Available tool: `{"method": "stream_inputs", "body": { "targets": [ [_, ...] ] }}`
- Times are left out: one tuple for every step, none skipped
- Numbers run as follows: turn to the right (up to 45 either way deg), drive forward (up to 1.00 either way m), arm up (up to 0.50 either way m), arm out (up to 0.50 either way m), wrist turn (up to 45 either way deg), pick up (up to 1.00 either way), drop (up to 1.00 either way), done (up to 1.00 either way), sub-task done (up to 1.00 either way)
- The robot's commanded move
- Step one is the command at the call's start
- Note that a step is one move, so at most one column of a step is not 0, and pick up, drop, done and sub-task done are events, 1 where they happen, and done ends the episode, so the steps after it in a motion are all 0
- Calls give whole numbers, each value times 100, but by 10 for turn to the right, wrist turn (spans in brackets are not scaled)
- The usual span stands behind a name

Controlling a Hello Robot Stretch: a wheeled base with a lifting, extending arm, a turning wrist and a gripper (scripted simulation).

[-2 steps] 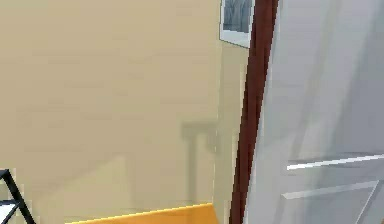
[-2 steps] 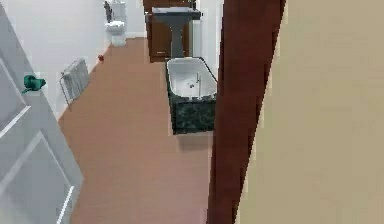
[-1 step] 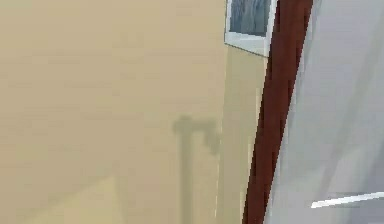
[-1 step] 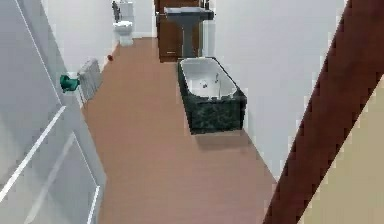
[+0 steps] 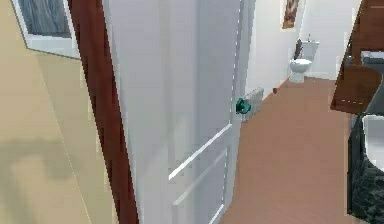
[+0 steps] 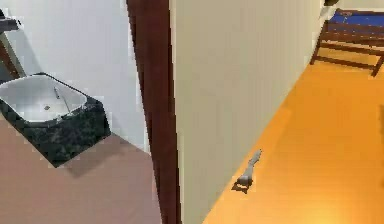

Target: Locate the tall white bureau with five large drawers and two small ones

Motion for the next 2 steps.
{"method": "stream_inputs", "body": {
  "targets": [
    [270,0,0,0,0,0,0,0,0],
    [30,0,0,0,0,0,0,0,0]
  ]
}}
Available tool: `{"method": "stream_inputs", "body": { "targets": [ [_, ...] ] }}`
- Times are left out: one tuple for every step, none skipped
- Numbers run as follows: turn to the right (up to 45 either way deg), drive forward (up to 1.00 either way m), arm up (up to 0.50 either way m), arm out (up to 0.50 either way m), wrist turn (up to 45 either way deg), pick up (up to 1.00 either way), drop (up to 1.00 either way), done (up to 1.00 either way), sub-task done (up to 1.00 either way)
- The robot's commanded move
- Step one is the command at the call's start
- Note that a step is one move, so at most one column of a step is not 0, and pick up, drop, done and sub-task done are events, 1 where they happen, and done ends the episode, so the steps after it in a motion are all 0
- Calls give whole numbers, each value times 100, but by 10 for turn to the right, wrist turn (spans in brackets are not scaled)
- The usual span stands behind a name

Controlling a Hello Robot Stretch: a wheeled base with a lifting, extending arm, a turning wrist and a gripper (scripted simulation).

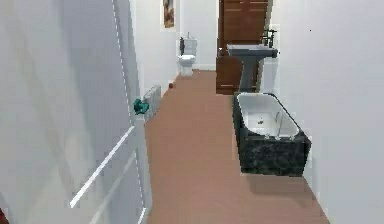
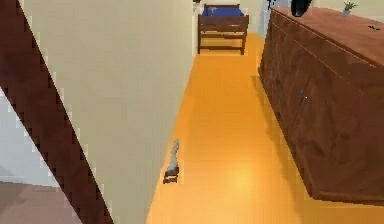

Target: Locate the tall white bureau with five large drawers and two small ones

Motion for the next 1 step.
{"method": "stream_inputs", "body": {
  "targets": [
    [0,100,0,0,0,0,0,0,0]
  ]
}}
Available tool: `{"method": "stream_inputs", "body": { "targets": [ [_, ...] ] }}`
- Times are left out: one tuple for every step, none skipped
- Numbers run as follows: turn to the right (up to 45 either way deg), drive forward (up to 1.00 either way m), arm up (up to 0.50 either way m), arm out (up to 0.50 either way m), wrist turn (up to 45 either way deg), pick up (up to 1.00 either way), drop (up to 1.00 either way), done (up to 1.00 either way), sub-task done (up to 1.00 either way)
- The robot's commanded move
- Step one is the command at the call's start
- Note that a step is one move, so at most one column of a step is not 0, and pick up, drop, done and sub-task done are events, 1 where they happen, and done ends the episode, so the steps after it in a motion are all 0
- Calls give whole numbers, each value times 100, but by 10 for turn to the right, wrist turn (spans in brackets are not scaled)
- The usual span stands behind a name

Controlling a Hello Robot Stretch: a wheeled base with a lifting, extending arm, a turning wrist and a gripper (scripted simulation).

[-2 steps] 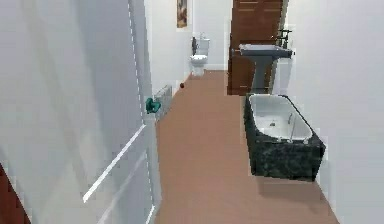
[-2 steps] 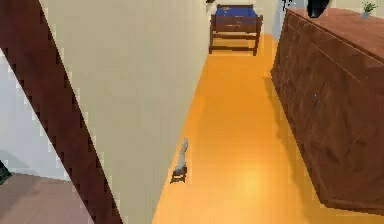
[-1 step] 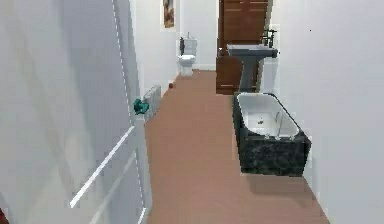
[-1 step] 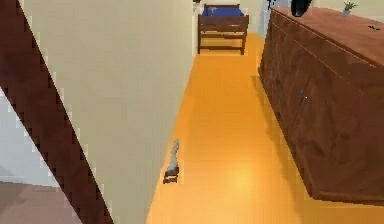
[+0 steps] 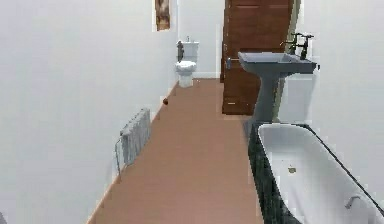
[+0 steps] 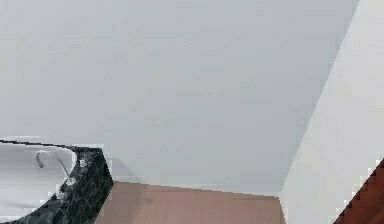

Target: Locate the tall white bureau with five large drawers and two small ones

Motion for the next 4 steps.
{"method": "stream_inputs", "body": {
  "targets": [
    [0,35,0,0,0,0,0,0,0],
    [30,0,0,0,0,0,0,0,0],
    [0,100,0,0,0,0,0,0,0],
    [0,100,0,0,0,0,0,0,0]
  ]
}}
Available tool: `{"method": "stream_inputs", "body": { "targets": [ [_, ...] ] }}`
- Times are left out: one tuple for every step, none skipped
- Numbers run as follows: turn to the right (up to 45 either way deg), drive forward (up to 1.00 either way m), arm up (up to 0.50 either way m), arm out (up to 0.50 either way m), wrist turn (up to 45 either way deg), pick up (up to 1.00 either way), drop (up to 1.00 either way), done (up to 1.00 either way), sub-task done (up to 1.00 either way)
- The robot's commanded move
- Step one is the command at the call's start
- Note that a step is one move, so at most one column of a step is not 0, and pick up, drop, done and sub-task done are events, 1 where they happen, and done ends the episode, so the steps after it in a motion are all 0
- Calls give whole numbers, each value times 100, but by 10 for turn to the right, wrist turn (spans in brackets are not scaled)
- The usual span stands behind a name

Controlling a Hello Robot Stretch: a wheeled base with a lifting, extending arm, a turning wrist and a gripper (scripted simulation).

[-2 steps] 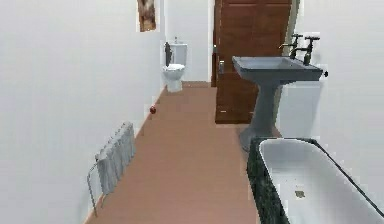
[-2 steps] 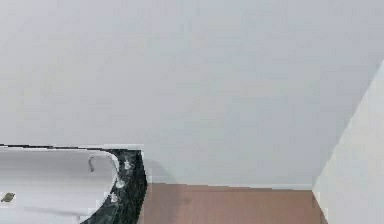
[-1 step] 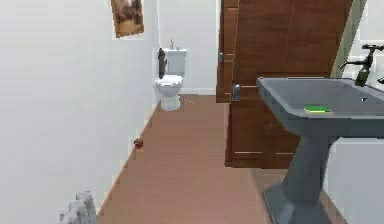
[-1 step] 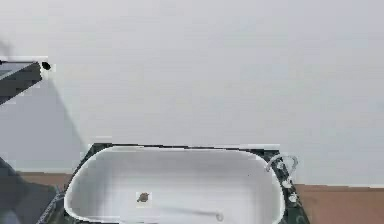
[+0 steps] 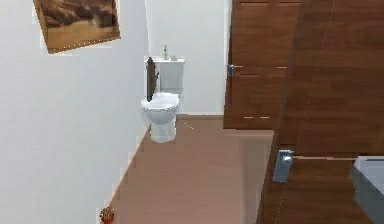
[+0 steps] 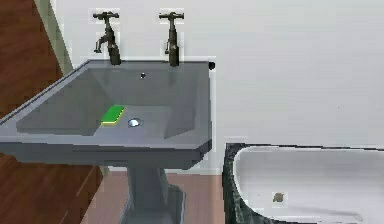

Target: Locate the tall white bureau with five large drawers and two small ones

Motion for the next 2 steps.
{"method": "stream_inputs", "body": {
  "targets": [
    [30,0,0,0,0,0,0,0,0],
    [0,55,0,0,0,0,0,0,0]
  ]
}}
